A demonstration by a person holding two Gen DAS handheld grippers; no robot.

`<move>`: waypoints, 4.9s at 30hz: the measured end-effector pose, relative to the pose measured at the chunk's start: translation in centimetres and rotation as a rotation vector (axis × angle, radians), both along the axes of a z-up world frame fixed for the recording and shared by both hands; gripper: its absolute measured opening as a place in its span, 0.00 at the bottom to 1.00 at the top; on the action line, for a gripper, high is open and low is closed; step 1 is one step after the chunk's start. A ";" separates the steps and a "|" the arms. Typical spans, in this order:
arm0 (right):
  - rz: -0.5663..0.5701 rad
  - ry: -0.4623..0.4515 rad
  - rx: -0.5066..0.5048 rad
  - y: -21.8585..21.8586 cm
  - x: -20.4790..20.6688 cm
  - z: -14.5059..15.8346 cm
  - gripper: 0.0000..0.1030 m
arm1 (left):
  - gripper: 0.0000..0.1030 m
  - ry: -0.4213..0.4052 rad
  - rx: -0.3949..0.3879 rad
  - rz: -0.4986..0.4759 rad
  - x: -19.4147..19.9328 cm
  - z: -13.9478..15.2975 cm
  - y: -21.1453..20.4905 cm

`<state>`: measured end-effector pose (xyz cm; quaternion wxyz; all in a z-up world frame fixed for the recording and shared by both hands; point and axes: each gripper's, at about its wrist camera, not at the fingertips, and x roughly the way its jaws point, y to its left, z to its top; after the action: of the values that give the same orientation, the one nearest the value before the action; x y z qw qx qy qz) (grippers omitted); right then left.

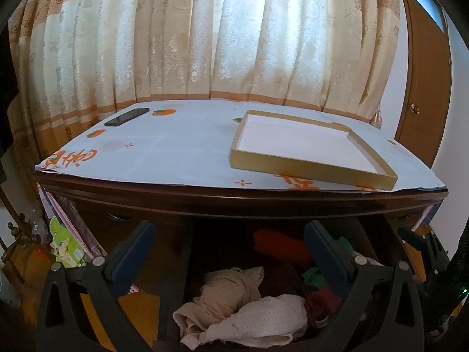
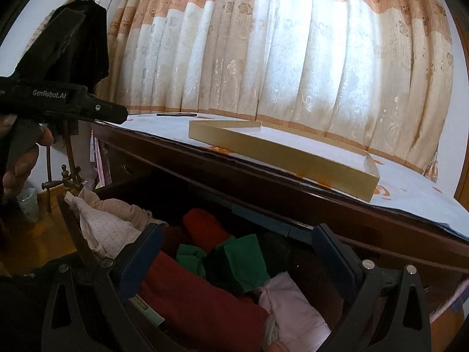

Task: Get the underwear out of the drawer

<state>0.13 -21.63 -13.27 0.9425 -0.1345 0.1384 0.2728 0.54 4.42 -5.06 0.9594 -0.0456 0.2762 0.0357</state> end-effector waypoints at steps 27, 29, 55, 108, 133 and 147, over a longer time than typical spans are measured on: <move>0.018 0.102 -0.046 0.3 -0.5 -0.3 1.00 | 1.00 0.002 -0.006 0.036 -0.5 0.1 2.0; 0.021 0.113 -0.048 0.3 -0.6 -0.4 1.00 | 1.00 0.007 -0.010 0.041 -0.5 -0.1 2.3; 0.001 0.253 0.019 -1.7 1.6 0.3 1.00 | 1.00 0.089 0.020 -0.078 -0.5 -2.1 0.5; -0.011 0.871 -0.011 1.1 11.7 -4.0 0.47 | 1.00 0.294 -0.046 -0.328 1.3 -6.5 -1.4; 0.055 0.847 0.054 0.4 11.1 -3.6 0.42 | 0.58 0.560 0.034 -0.564 1.9 -10.8 -6.1; 0.088 0.762 0.058 0.7 9.9 -2.6 0.30 | 0.24 0.454 -0.015 -0.542 0.8 -10.0 -5.2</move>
<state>9.98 -20.93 -15.89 0.8144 -0.0027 0.4650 0.3471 1.30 -0.73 -15.08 0.8476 0.0316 0.4849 -0.2132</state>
